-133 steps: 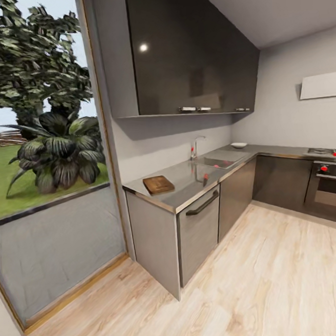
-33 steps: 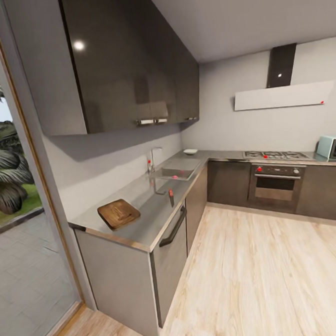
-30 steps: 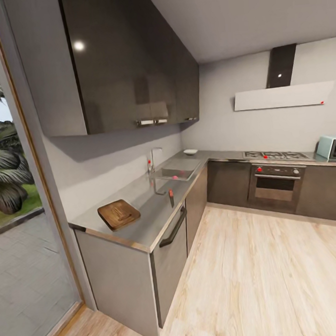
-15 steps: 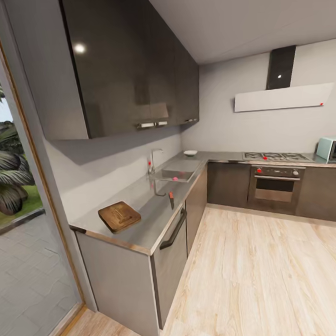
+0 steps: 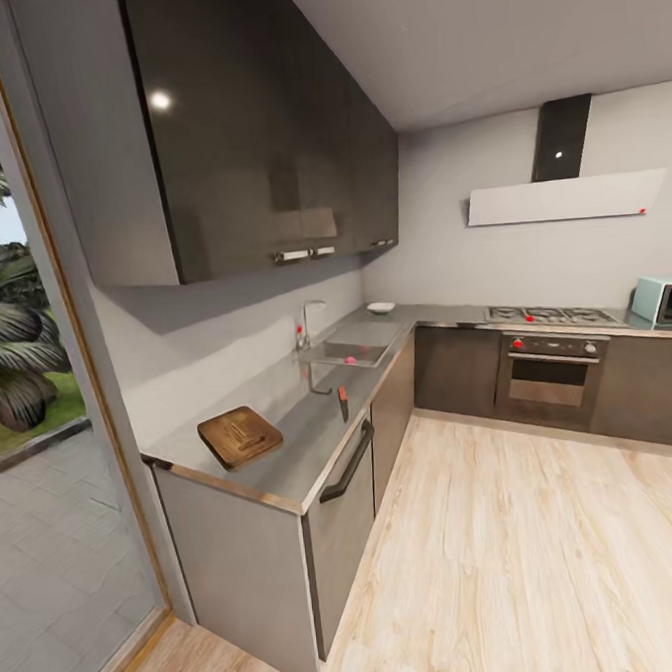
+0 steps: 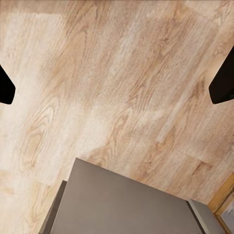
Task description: In the kitchen, take the Vidalia onion out of the sink, dice it on the chopping board with the paring knife, put the diced onion into the bowl on the countertop, then place both the paring knife and the chopping board into the sink.
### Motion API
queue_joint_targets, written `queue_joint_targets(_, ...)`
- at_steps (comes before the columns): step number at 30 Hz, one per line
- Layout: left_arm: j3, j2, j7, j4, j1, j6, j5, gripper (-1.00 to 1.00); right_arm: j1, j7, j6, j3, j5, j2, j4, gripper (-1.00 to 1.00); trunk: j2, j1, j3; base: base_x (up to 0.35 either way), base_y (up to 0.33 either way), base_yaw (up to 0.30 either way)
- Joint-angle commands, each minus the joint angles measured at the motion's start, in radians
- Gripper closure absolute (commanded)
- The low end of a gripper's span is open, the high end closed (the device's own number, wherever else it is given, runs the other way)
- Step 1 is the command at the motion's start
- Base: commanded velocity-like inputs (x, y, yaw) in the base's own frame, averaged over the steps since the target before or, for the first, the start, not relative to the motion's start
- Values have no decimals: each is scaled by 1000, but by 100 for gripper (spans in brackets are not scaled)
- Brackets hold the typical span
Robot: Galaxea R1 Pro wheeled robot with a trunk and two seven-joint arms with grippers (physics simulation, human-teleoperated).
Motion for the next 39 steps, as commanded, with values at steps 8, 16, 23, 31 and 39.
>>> queue_joint_targets(8,0,0,1,-1,1,-2,1,-100,-1,-3,-3,0,1,0,0,-100,55,-31,24,0,0,0)
queue_joint_targets(16,0,0,1,-1,0,-2,1,-100,-1,-3,-3,0,1,0,1,-100,111,-61,49,0,0,0)
queue_joint_targets(23,0,1,1,-1,0,-2,1,-100,-1,-3,-3,0,1,0,1,-100,160,-88,71,0,0,0)
queue_joint_targets(31,0,1,1,-1,0,-2,1,-100,-1,-3,-3,0,1,0,0,-100,216,-119,96,0,0,0)
queue_joint_targets(39,0,2,0,-1,0,-3,1,-100,-1,-10,4,-3,3,-2,-4,-100,244,-134,108,0,0,0)
